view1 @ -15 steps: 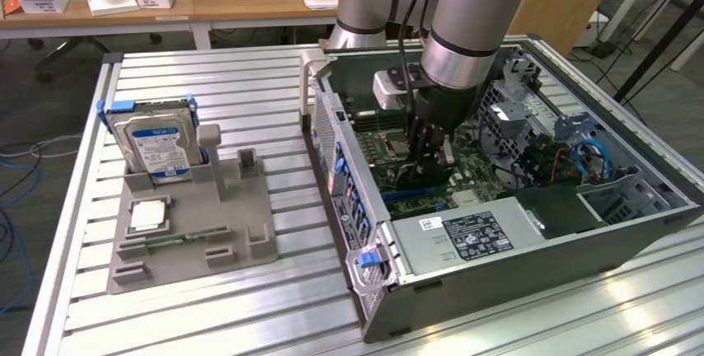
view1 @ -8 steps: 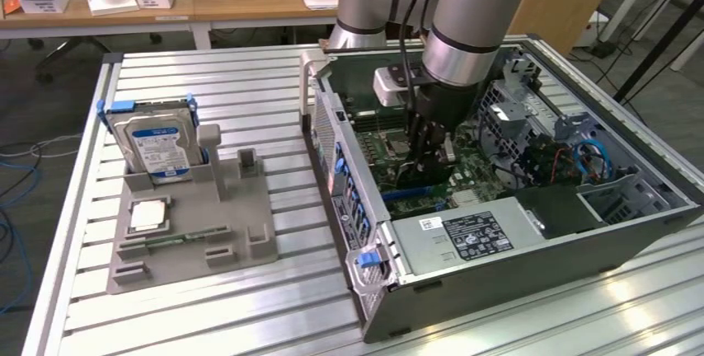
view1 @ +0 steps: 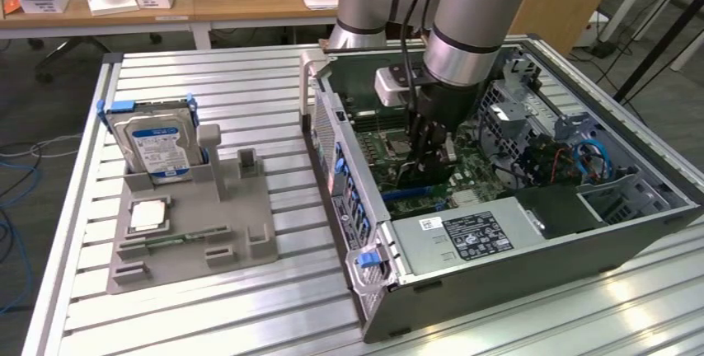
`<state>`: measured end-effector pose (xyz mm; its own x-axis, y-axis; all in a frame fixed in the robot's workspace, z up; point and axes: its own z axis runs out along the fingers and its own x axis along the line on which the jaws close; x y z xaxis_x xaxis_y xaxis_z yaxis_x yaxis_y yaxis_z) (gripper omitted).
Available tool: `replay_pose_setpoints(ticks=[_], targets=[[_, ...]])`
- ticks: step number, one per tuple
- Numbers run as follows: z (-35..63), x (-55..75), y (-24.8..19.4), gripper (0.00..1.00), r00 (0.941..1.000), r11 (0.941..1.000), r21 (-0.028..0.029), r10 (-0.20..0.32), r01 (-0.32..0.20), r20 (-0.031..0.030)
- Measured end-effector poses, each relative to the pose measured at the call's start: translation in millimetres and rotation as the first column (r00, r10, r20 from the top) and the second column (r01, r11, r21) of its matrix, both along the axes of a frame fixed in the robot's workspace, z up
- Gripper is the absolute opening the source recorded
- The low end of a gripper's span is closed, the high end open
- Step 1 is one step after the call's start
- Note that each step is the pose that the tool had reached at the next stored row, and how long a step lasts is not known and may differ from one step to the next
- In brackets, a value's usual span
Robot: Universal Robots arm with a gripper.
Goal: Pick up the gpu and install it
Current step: 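Insert the gpu into the slot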
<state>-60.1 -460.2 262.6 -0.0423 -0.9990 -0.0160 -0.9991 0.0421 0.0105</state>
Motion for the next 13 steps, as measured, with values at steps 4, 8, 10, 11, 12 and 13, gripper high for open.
replay_pose_setpoints(ticks=[4,8,10,11,12,13], targets=[[-5.5,-0.2,0.0,0.26,1.0000,1.0000,-0.0001,0.000,0.000,0.0072],[-6.9,-4.3,0.0,0.26,1.0000,1.0000,-0.0001,0.000,0.000,0.0093],[-7.6,-5.5,-0.1,0.26,0.9999,1.0000,-0.0003,0.000,0.000,0.0101],[-8.4,-6.0,-0.1,0.26,0.9999,1.0000,-0.0004,0.000,0.000,0.0106],[-9.3,-6.6,-0.1,0.26,0.9999,1.0000,-0.0007,0.000,0.000,0.0112],[-10.2,-6.7,-0.1,0.26,0.9999,1.0000,-0.0007,0.000,0.000,0.0114]])
